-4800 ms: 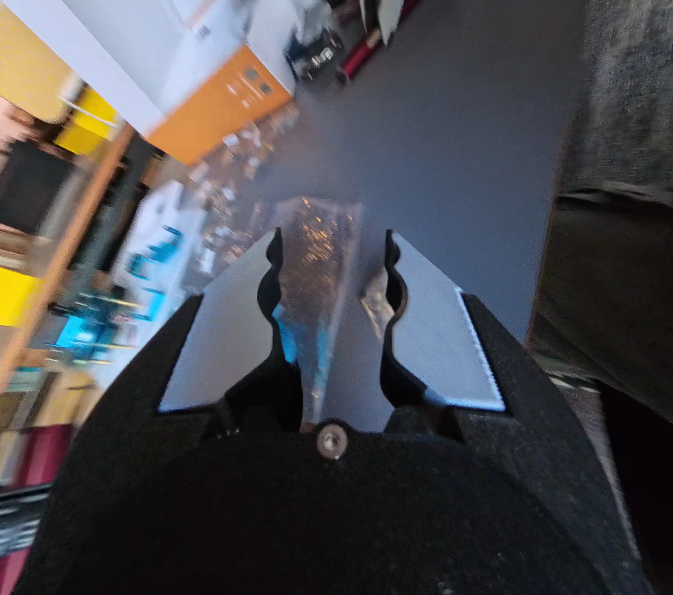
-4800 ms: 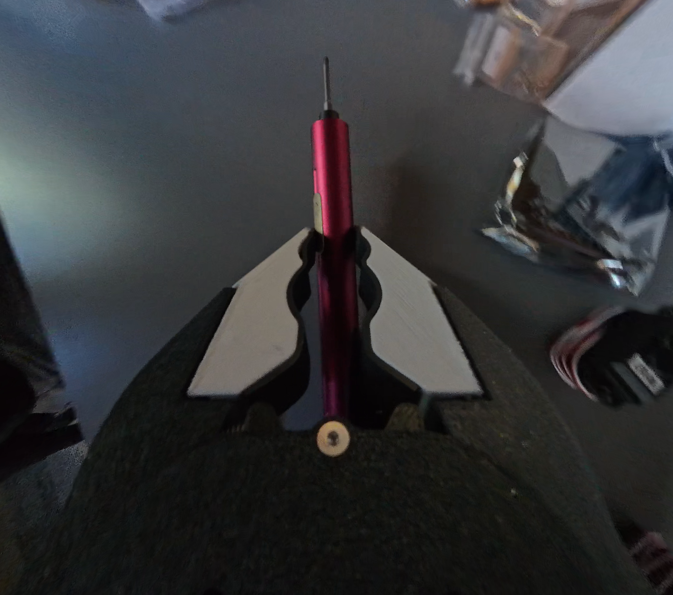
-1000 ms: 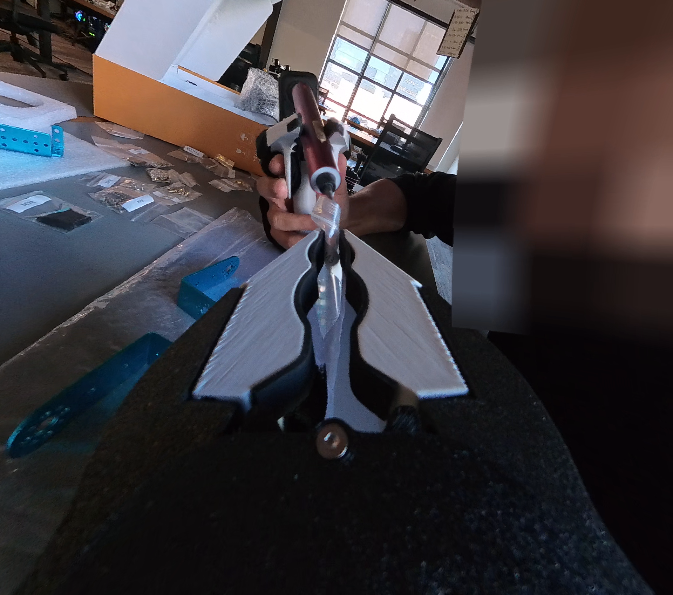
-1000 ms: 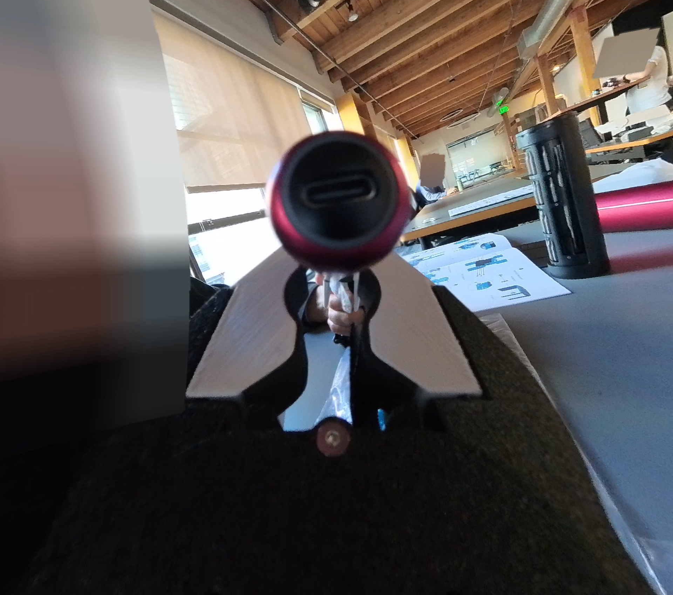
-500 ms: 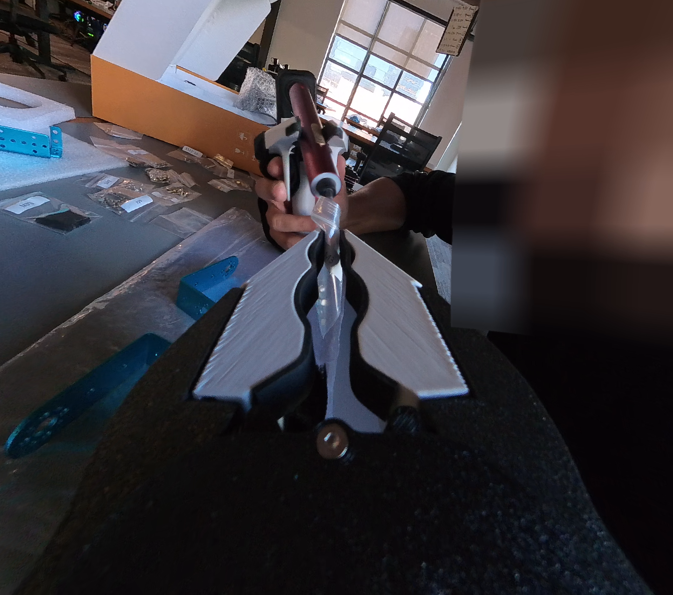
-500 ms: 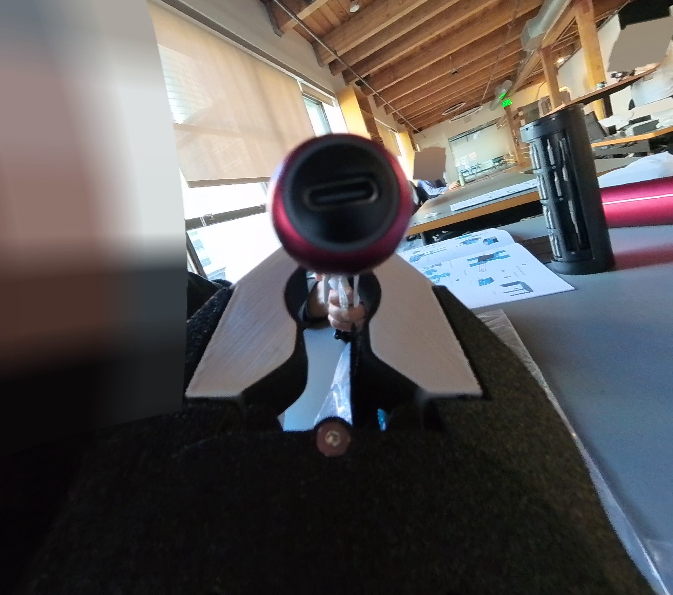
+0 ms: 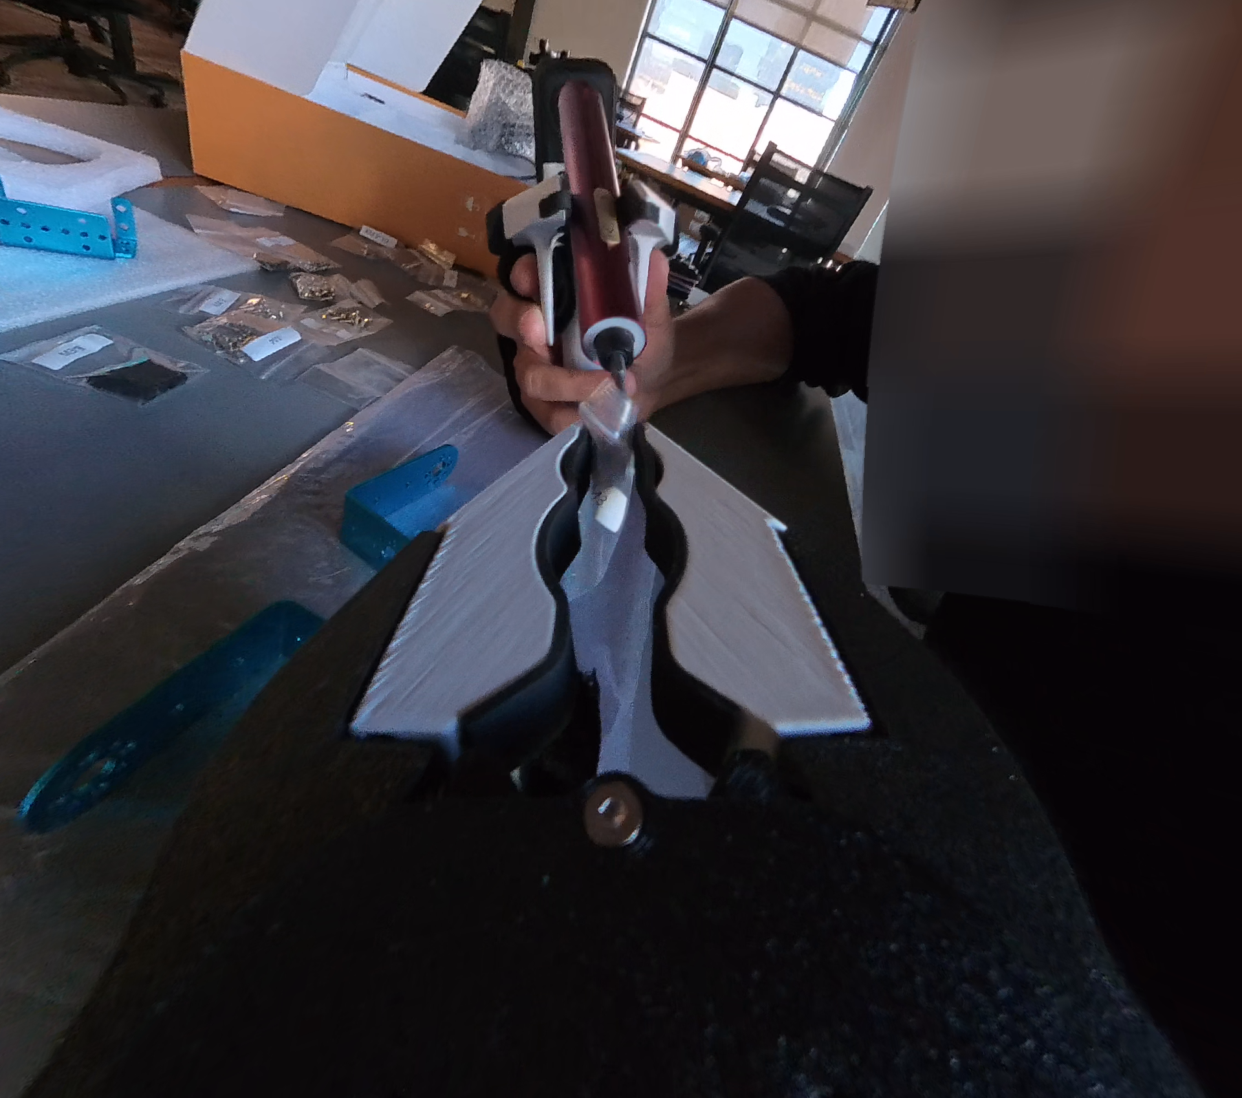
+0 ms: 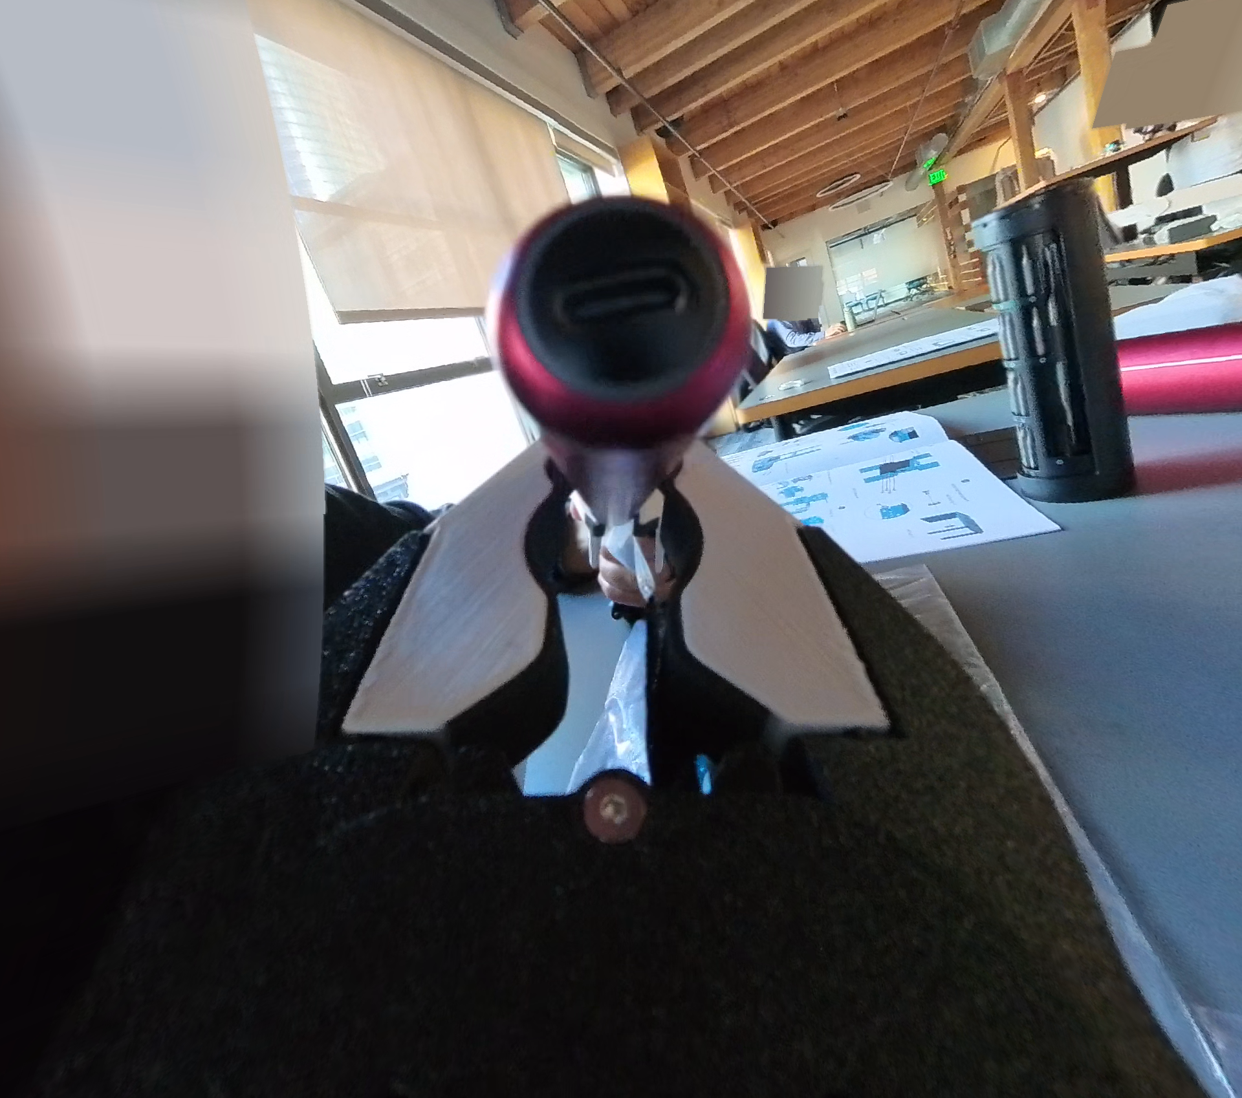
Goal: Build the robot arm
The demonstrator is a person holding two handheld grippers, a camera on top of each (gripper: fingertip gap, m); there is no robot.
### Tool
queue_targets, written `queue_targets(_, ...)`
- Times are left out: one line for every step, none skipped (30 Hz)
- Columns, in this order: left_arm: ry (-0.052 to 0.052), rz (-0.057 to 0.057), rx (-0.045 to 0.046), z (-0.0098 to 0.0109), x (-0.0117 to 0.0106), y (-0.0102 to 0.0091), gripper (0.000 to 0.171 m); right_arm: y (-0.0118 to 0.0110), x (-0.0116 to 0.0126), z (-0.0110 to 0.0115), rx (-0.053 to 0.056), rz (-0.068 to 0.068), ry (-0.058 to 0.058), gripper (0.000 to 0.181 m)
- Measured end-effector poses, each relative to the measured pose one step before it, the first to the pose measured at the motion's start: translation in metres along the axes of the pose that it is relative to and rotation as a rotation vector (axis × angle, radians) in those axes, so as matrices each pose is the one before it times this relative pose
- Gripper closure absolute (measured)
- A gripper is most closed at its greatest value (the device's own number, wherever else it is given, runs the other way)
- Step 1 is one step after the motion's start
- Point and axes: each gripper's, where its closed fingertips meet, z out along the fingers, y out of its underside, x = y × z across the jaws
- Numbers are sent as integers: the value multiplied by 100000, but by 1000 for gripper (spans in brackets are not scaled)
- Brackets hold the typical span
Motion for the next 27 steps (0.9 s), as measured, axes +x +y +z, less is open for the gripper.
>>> queue_targets(-762, 1247, -1318, 208, 18, 164, 160, 40, -60, 30, -178, -538, -68, 161)
queue_targets(-1412, 1357, -1036, 152, -38, 136, 160, 65, 79, 22, -424, -569, 886, 161)
queue_targets(-1484, 1505, -666, 98, -43, 89, 160, 28, 38, 3, -138, -248, 459, 161)
queue_targets(-1125, 1433, -674, 94, -19, 95, 159, 46, -22, 7, -317, 197, -250, 160)
queue_targets(-966, 1063, -496, 100, -26, 60, 156, -86, 28, -20, 467, -254, 292, 160)
queue_targets(-1087, 604, -530, 52, -100, 82, 152, -34, 21, -22, 163, -97, 152, 161)
queue_targets(-1194, 82, -450, 33, -141, 65, 148, 82, 91, -2, -470, 277, 405, 161)
queue_targets(-1075, -376, -183, -18, -106, 42, 145, 50, 162, 13, -309, 116, 857, 161)
queue_targets(-1108, -774, -279, -10, -159, 63, 144, 74, 101, 17, -477, 17, 493, 160)
queue_targets(-843, -856, -310, 21, -104, 45, 143, 183, 151, 67, -1149, -175, 1023, 160)
queue_targets(-1577, -614, -561, 30, -279, 69, 142, 177, 147, 92, -1004, -884, 1316, 160)
queue_targets(-1605, -201, -1105, 25, -213, 137, 142, 165, 40, 101, -978, -1232, 892, 160)
queue_targets(-867, 427, -1165, 54, 28, 228, 140, 106, 6, 96, -542, -1604, 854, 160)
queue_targets(-1201, 1072, -1377, 133, 5, 204, 138, 110, -56, 76, -674, -1258, 392, 160)
queue_targets(-2628, 1371, -1663, 201, -138, 239, 136, 167, 39, 74, -1192, -1079, 914, 160)
queue_targets(-1580, 1819, -1678, 186, 58, 254, 132, 151, 127, 54, -1031, -1415, 1595, 160)
queue_targets(-1743, 2001, -1661, 169, 25, 219, 130, 101, 4, 46, -776, -1235, 703, 160)
queue_targets(-2714, 2279, -543, 85, -114, 59, 130, 88, -26, 38, -792, -893, 363, 160)
queue_targets(-1794, 2191, -89, 36, 44, -31, 130, 118, 94, 21, -1103, -1582, 1430, 161)
queue_targets(-1576, 1587, -946, 1, 30, 130, 130, 113, -12, 19, -1165, -1823, 834, 160)
queue_targets(-1201, 1538, -2224, 49, 17, 333, 130, 133, -146, 65, -1332, -1554, -14, 160)
queue_targets(-1849, 1247, -1916, 1, -108, 326, 130, 217, -123, 83, -1757, -1935, 339, 161)
queue_targets(-1523, 812, -1455, -38, -113, 271, 130, 163, -128, 79, -1318, -1771, 430, 161)
queue_targets(-644, 613, -883, -22, -30, 194, 130, 175, -157, 108, -1286, -1336, -7, 161)
queue_targets(-288, 605, 39, -134, 80, 70, 130, 157, -142, 94, -1080, -1005, -155, 160)
queue_targets(-459, 662, -279, -146, 87, 81, 130, 105, -128, 76, -761, -673, -296, 161)
queue_targets(-699, 561, -1048, -165, 24, 181, 130, 193, -85, 101, -1322, -346, -168, 160)
